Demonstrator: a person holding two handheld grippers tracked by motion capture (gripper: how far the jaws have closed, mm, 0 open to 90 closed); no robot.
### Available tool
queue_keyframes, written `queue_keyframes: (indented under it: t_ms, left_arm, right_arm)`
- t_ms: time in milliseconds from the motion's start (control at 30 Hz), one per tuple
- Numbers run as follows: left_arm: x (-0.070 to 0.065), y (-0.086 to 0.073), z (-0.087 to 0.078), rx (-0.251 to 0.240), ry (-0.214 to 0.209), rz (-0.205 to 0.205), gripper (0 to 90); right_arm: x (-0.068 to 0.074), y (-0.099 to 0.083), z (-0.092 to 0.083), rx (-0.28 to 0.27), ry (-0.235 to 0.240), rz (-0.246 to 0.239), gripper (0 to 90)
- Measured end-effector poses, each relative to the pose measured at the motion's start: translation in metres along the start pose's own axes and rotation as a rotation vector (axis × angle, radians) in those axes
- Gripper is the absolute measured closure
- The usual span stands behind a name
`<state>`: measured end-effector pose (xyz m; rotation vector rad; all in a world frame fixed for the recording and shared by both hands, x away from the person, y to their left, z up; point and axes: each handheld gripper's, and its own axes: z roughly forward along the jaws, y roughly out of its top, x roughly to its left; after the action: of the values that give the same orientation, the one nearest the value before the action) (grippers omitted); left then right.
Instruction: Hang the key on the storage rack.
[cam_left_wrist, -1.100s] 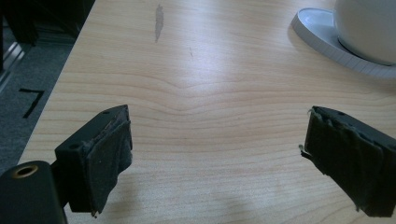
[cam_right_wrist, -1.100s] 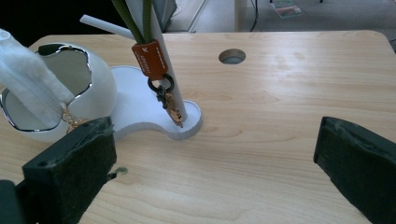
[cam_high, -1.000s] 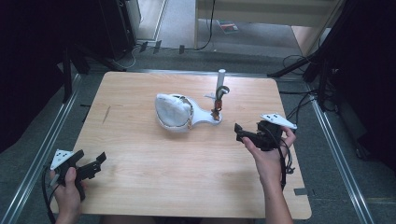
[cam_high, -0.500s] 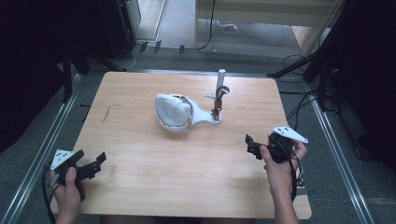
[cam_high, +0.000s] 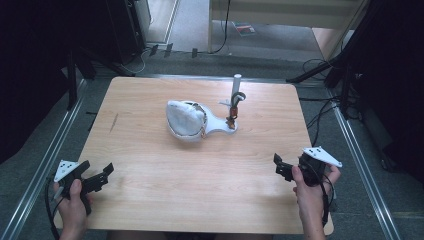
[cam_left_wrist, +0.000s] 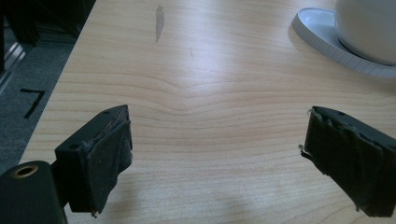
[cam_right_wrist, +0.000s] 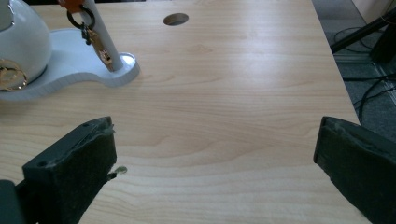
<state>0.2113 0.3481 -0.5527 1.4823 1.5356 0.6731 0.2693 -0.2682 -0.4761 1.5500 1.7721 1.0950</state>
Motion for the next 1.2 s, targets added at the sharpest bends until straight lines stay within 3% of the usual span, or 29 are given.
queue_keyframes:
  t_ms: [533,933,1067,1200]
  left_arm:
    - [0.0,0.0,0.0,-0.002,0.002,0.001,8.1]
    - [0.0,0.0,0.0,-0.002,0.002,0.001,8.2]
    - [0.0,0.0,0.0,0.0,0.006,0.005,8.1]
    - [0.0,0.0,0.0,0.0,0.004,0.005,8.1]
  right_arm:
    - [-0.038,-0.045,-0.012,0.038,-0.058,0.022,0.0]
    - [-0.067,-0.071,-0.024,0.025,-0.07,0.044,0.0]
    - [-0.077,-0.077,-0.026,0.013,-0.069,0.071,0.0]
    - [-0.077,-0.082,-0.025,-0.003,-0.056,0.07,0.0]
